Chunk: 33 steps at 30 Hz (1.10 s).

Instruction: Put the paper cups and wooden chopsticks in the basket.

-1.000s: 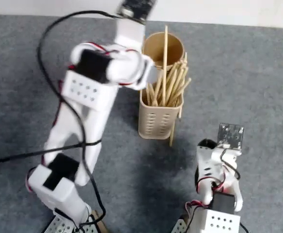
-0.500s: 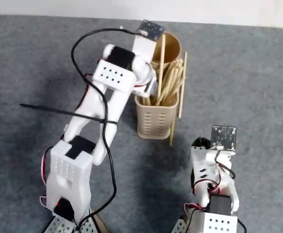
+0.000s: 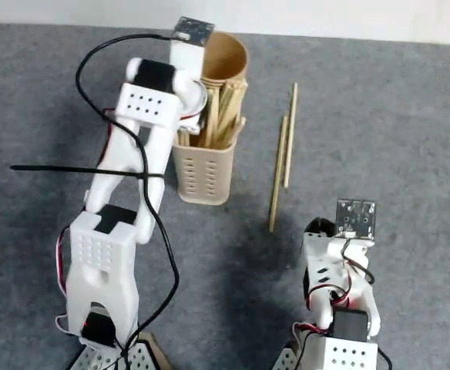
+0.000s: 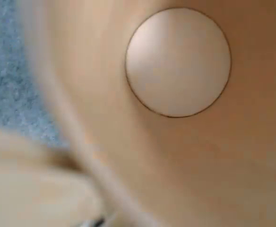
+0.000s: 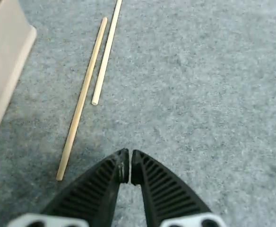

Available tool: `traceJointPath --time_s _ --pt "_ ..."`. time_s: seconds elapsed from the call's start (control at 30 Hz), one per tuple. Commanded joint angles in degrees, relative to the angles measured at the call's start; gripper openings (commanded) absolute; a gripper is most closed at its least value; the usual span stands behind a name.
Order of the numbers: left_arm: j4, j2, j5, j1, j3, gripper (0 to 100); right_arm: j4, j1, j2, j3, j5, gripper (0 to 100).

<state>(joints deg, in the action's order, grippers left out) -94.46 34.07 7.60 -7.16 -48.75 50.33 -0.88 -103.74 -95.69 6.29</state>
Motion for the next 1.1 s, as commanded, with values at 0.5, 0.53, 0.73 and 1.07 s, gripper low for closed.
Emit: traceJointPath --time_s 0.5,0.53,0.73,1.07 --pt "-5.98 -16.92 0.53 1.71 -25.27 27 -1.01 0.40 -0.57 -1.19 0.53 3.0" --pt "-5.98 -19.38 0.53 2.42 -25.54 27 -1.01 0.40 -0.57 -1.19 0.53 3.0" --pt "-6.07 -33.80 -0.88 12.35 -21.23 27 -0.75 0.22 -0.13 -0.75 0.53 3.0" --pt "-5.45 -51.47 -12.57 27.65 38.11 23 5.76 5.32 9.36 12.53 0.44 3.3"
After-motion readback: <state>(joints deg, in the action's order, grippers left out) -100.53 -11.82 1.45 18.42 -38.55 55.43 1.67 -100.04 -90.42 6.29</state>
